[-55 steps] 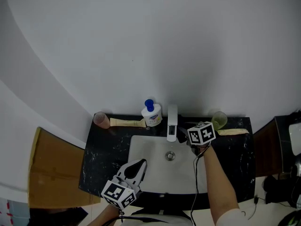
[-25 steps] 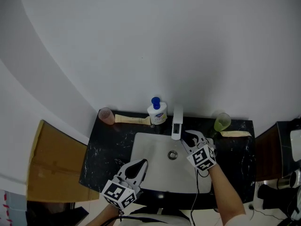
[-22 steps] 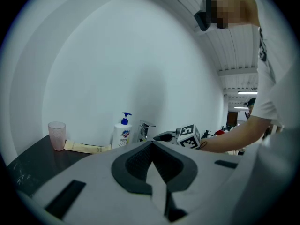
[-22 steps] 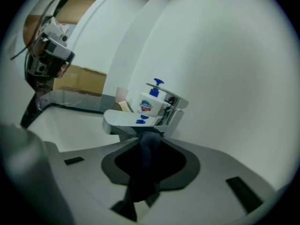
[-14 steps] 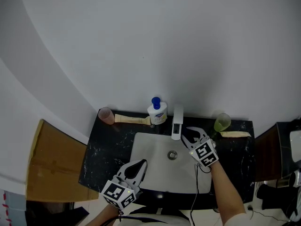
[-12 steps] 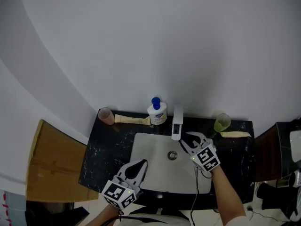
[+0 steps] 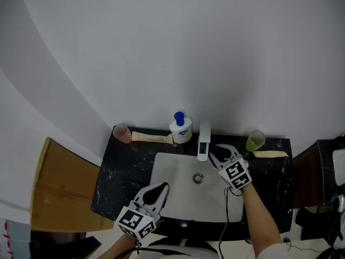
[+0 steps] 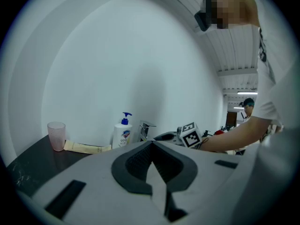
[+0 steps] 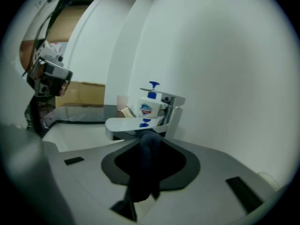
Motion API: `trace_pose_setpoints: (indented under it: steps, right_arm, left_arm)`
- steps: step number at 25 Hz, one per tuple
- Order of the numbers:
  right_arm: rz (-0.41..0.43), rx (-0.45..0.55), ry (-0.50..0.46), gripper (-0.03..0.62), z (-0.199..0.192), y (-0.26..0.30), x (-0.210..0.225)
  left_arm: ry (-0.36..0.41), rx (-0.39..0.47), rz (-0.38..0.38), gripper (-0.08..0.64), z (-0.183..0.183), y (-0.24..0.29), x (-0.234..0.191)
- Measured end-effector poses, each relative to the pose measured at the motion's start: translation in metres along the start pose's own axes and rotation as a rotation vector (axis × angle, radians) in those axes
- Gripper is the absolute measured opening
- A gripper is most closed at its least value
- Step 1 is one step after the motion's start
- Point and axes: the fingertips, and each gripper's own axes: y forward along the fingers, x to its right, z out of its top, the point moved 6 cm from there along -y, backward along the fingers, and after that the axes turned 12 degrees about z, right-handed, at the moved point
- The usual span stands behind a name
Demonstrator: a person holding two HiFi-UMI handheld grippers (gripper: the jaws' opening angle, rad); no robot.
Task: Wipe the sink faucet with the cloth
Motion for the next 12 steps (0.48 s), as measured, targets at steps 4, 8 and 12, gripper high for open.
trace_pose_setpoints:
  steps: [4, 8, 12]
  right_arm:
    - [-0.055, -0.001, 0.010, 0.103, 0.010, 0.005, 0.030]
    - [0.038, -0.010, 0.027, 0.103, 0.000, 0.002, 0.010]
    - [0.214, 0.033, 0.097, 0.103, -0.008, -0.009, -0.034]
  left_arm:
    - [-0.001, -0.003, 0.012, 0.002, 0.000, -0.003, -0.003]
    - [-0.004, -0.004, 0.013, 0.002, -0.002, -0.003, -0.001]
    - [-0.006, -0.013, 0.018, 0.002, 0.005, -0.002, 0.003]
